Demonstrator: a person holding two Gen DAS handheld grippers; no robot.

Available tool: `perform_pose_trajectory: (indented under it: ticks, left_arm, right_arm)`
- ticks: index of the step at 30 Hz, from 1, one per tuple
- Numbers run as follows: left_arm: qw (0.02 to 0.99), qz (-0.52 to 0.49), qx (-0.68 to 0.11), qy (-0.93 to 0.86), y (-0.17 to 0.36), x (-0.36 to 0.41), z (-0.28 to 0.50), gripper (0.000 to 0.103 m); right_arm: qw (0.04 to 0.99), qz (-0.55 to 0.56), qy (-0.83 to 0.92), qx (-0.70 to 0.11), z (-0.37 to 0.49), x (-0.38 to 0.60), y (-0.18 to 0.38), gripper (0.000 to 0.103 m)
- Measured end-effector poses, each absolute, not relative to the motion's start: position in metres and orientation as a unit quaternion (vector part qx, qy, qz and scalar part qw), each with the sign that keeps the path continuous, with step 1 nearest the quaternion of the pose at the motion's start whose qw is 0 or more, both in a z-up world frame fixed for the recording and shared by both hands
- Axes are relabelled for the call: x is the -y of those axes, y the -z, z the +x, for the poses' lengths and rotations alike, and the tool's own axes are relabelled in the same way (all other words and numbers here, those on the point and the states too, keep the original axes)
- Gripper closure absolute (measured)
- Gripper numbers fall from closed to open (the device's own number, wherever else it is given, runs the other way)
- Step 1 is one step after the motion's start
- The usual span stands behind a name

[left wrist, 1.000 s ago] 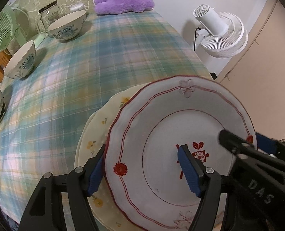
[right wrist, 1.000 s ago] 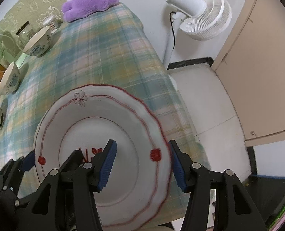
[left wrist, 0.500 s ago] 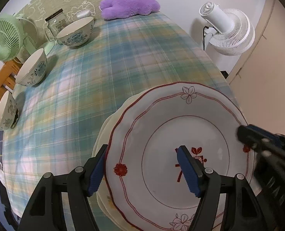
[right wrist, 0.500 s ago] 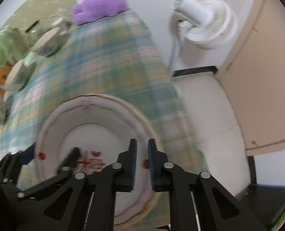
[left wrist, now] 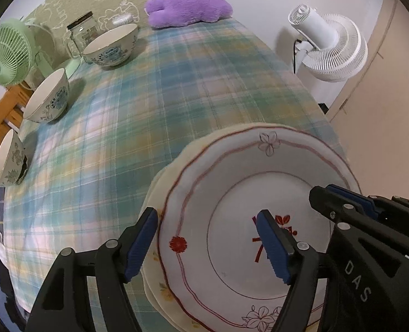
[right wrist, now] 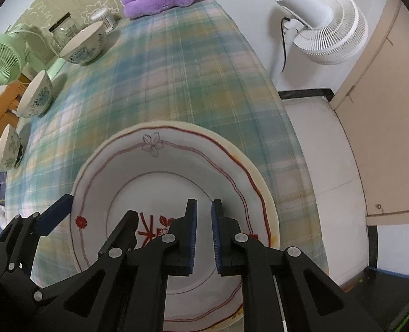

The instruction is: Organize plates and bowls

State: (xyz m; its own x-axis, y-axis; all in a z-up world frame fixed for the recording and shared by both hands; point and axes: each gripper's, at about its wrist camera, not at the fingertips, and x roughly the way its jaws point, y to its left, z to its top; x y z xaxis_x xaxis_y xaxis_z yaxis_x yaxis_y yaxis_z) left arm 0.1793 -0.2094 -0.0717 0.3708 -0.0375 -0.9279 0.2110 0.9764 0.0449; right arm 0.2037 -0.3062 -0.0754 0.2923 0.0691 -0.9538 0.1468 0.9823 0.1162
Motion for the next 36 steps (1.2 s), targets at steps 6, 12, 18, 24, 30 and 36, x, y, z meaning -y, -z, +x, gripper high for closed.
perform_pose_trajectory:
  ticks: [6,12,18,24,30,36]
  left_arm:
    - [0.834,0.065,-0.544,0.064,0.059,0.202,0.189,0.017]
    - [0.838,0.05,-0.542,0.042,0.054,0.189,0.194,0.017]
    - [0.843,0.035,-0.535,0.032,0.052,0.165,0.194,0.016]
    - [0.846,0.022,-0.531,0.037,0.049,0.132,0.194,0.016]
    - [0.847,0.019,-0.529,0.041,0.04,0.082,0.193,0.016]
    - [0.848,0.005,-0.529,0.038,0.034,0.018,0.196,0.016]
  right_arm:
    - [0.806,0.072,-0.009,-0.588,0.219,0.304,0.064,0.089]
    - [0.804,0.044,-0.056,-0.59,0.237,0.29,0.06,0.088]
    - [0.804,0.022,-0.075,-0.59,0.244,0.268,0.056,0.088]
    - [0.808,0.011,-0.071,-0.585,0.246,0.238,0.051,0.087]
    - [0.819,0.011,-0.064,-0.571,0.243,0.191,0.041,0.086]
    - [0.828,0.019,-0.042,-0.559,0.243,0.141,0.032,0.06]
